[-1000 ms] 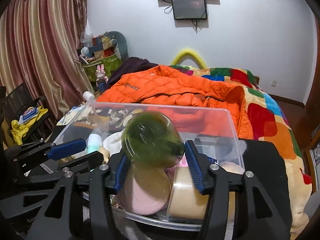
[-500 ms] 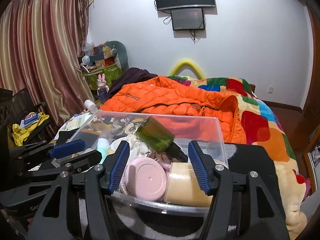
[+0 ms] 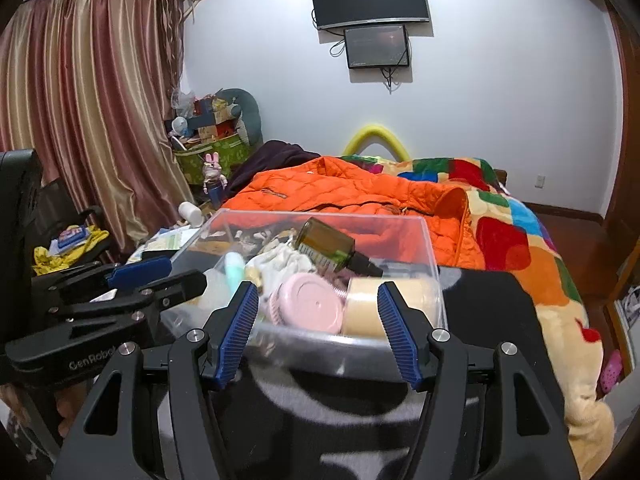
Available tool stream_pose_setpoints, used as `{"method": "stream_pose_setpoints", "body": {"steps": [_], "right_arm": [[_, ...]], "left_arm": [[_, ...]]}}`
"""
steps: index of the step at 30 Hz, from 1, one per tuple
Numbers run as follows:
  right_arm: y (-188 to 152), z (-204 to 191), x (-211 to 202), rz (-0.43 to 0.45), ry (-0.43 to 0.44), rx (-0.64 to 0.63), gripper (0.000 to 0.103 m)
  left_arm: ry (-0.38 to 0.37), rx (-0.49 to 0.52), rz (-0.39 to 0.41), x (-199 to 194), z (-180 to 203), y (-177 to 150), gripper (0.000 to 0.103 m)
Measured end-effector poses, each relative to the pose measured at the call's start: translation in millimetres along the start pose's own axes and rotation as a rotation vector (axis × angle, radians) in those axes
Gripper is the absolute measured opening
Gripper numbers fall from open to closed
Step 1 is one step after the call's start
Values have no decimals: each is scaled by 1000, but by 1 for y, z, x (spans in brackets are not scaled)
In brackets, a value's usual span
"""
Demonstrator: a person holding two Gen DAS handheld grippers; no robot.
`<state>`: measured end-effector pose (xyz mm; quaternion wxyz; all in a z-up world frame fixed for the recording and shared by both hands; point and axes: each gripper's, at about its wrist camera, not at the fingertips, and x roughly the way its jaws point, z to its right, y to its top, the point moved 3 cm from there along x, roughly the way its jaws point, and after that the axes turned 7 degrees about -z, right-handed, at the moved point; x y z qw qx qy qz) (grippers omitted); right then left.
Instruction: Organize objects
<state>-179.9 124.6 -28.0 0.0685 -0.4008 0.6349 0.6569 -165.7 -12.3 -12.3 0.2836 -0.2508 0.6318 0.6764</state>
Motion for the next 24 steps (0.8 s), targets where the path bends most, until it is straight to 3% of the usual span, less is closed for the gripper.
{"method": "stream_pose_setpoints", "body": {"steps": [6, 8, 11, 18, 20, 24], "right_arm": [[-18, -2, -13, -5, 17, 22, 59], [-22, -2, -16, -6, -4, 14, 62], [-27, -2, -23, 8, -35, 13, 74], [-38, -5, -29, 21, -103, -14, 75], [-40, -4, -30, 22, -93, -4, 81], [-46, -3, -30, 25, -106, -6, 82]], "left_arm": [[5, -34, 48, -19, 4, -16, 66], [1, -35, 52, -22, 7, -21, 68], [20, -23, 58, -26, 10, -25, 73], [67, -29, 94, -32, 10, -35, 92], [65, -38, 93, -32, 8, -36, 93], [76, -46, 84, -28, 6, -37, 93]]}}
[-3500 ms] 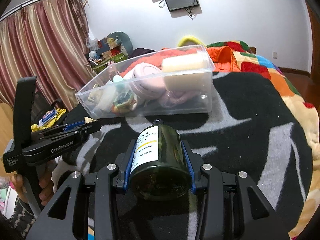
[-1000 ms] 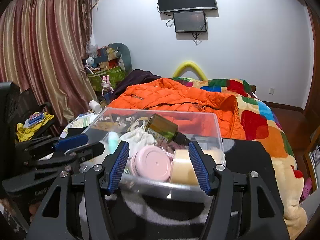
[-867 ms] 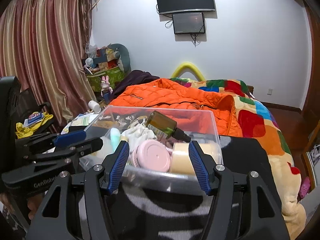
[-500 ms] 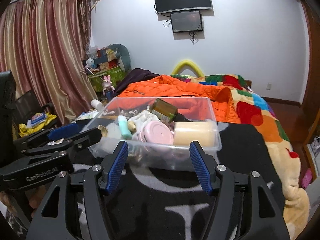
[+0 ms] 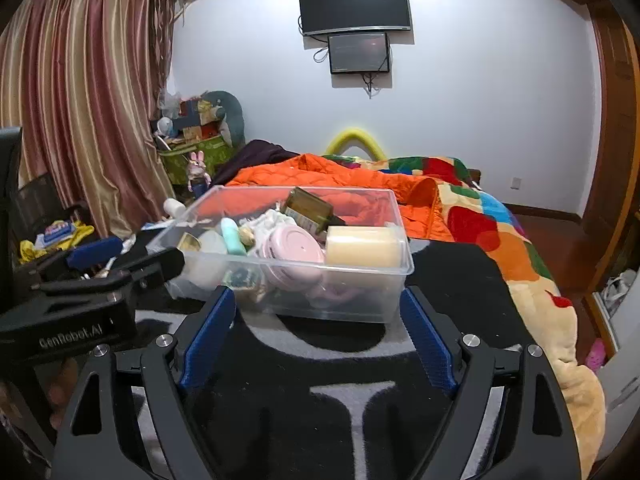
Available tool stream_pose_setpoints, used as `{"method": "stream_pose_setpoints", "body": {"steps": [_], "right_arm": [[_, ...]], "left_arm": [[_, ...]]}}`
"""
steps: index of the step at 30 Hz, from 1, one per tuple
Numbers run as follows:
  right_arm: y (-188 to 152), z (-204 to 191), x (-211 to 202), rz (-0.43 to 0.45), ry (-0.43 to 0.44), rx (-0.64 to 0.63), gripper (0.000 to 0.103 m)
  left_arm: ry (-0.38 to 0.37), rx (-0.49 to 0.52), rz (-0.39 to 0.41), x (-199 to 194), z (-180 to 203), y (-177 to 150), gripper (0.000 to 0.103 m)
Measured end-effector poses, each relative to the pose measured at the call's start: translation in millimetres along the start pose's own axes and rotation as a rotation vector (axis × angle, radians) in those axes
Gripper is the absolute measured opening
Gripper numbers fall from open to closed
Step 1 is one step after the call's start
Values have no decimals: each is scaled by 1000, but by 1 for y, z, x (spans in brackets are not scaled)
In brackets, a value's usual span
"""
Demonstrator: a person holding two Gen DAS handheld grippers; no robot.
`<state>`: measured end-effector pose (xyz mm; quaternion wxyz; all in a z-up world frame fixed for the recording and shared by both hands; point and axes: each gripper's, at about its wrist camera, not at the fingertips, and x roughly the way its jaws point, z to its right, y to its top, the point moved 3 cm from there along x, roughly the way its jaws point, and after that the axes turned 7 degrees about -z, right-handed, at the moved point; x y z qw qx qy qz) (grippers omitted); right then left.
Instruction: Organize objects
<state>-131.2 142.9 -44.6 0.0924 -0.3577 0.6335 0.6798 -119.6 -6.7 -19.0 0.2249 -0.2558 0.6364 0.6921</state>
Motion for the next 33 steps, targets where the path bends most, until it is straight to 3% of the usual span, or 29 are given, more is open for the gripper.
{"method": "stream_pose_setpoints", "body": {"steps": [33], "right_arm": [[-7, 3, 3, -16, 8, 9, 82]], "left_arm": [[-4, 12, -34, 7, 6, -12, 93]]}}
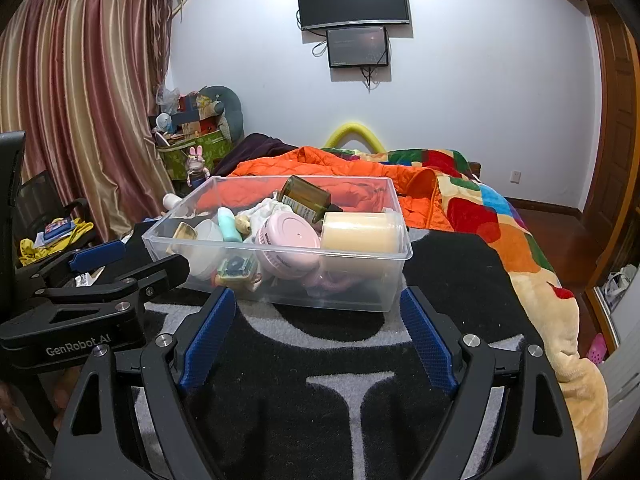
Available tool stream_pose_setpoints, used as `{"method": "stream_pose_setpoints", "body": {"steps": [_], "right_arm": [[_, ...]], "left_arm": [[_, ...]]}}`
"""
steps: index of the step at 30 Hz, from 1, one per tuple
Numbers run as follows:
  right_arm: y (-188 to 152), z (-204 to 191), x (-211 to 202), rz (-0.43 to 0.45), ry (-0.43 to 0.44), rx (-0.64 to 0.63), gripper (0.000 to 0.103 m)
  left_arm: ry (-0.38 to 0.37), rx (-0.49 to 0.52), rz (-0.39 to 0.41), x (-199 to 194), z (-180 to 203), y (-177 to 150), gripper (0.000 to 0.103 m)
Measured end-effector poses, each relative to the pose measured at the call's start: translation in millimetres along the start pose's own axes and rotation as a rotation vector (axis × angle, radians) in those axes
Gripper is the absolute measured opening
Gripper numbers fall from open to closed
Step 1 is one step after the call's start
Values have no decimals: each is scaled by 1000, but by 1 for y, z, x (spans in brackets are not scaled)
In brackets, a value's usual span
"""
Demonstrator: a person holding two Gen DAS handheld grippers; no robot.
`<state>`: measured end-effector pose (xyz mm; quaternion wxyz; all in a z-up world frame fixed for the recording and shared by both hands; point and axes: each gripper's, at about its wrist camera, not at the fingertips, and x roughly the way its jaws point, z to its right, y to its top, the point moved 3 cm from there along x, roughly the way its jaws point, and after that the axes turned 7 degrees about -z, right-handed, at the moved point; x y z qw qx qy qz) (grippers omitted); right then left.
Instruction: Organize objects
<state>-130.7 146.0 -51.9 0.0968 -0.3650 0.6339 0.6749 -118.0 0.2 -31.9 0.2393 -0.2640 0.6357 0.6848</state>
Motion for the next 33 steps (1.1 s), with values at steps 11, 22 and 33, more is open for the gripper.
{"method": "stream_pose_setpoints", "body": {"steps": [11, 22, 33], "right_arm": [[-2, -1, 2, -4, 1, 2, 82], [-2, 1, 1, -6, 1, 12, 83], [0, 4, 0, -7, 3, 27, 83]], "left_arm": [[5, -5, -8, 2, 0, 1, 93], [-12, 21, -30, 4, 3, 0, 93], [-11, 17, -26, 7, 3, -1, 93]]}}
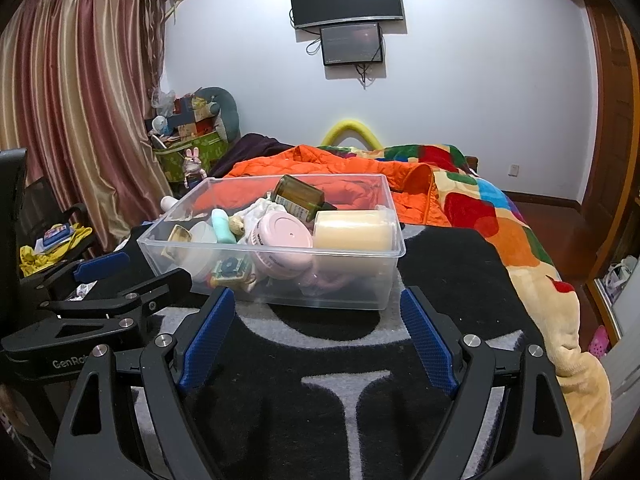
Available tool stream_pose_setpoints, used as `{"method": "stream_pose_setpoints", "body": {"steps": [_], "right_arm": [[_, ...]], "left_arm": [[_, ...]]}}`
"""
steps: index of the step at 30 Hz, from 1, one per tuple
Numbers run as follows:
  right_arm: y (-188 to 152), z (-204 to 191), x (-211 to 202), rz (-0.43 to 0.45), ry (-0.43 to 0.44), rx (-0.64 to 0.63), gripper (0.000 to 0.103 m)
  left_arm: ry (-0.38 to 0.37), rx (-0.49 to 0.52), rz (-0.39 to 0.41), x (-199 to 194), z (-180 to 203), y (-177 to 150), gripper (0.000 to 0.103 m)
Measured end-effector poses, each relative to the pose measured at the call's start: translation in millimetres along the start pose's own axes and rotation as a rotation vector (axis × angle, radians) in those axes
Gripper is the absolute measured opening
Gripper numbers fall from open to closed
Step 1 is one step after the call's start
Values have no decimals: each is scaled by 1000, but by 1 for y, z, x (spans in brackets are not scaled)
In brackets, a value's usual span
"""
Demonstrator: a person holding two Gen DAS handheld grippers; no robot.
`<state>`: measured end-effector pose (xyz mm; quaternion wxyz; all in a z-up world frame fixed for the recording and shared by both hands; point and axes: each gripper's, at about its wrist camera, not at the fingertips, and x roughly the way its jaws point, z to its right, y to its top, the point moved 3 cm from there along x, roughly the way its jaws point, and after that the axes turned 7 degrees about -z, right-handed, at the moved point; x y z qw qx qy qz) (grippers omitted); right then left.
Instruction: Organize objects
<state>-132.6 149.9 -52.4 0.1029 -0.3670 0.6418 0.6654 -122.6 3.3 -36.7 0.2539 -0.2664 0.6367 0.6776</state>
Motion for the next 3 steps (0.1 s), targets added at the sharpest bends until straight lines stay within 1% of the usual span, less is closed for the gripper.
{"method": "stream_pose_setpoints", "body": {"steps": [3], "right_arm": [[0, 1, 0, 0, 0, 1, 83]], "left_arm": [[-2, -6, -6, 1, -2, 0, 93]]}}
